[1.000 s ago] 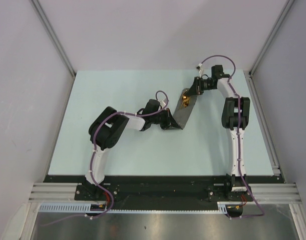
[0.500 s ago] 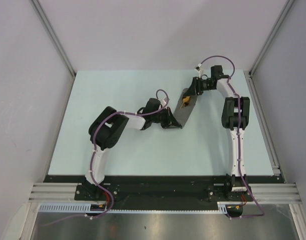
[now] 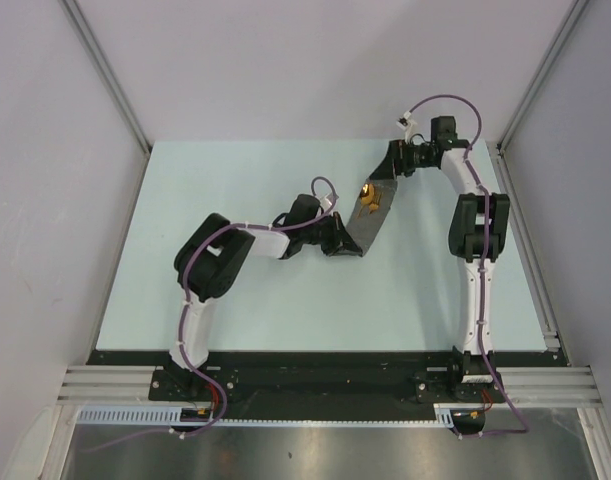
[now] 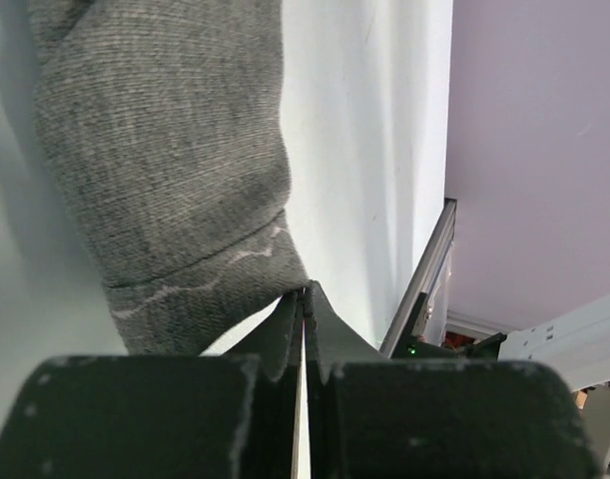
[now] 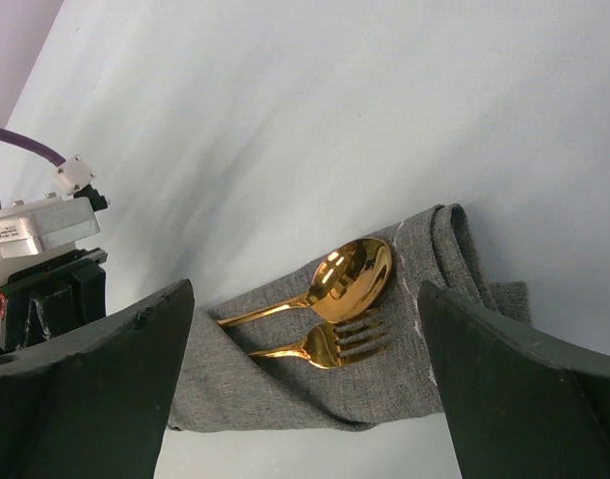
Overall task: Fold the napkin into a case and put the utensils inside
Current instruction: Insert the spoon into the folded napkin, then reset both arms
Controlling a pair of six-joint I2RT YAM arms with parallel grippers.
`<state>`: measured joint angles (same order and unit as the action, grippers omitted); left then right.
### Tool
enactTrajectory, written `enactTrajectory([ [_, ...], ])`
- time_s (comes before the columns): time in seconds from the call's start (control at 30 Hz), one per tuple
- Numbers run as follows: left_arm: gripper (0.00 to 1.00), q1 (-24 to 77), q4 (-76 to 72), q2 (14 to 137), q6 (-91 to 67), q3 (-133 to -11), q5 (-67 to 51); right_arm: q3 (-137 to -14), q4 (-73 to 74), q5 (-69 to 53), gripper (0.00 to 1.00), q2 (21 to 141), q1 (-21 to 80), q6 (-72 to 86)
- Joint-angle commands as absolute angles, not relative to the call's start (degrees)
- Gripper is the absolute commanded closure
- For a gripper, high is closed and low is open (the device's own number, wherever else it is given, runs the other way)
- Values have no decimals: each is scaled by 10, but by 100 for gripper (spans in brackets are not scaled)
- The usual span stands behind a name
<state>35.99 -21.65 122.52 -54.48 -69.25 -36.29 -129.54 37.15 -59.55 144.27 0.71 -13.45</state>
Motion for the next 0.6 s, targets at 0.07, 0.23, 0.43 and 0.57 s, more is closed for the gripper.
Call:
enactTrajectory([
  [0.07,100,360,-225,1161,-540,-708,-387,-1292,352,-562,0,1352,-11,-105],
  [0.23,96,360,-172,1100,-492,-725,-374,-1160,248,-445,0,1225,-18,-9],
  [0.43,75,362,-67,956,-374,-685,-293,-869,123,-239,0,1006,28,154],
  [0.57,64,368,-92,848,-354,-594,-252,-736,141,-90,0,875,102,172],
])
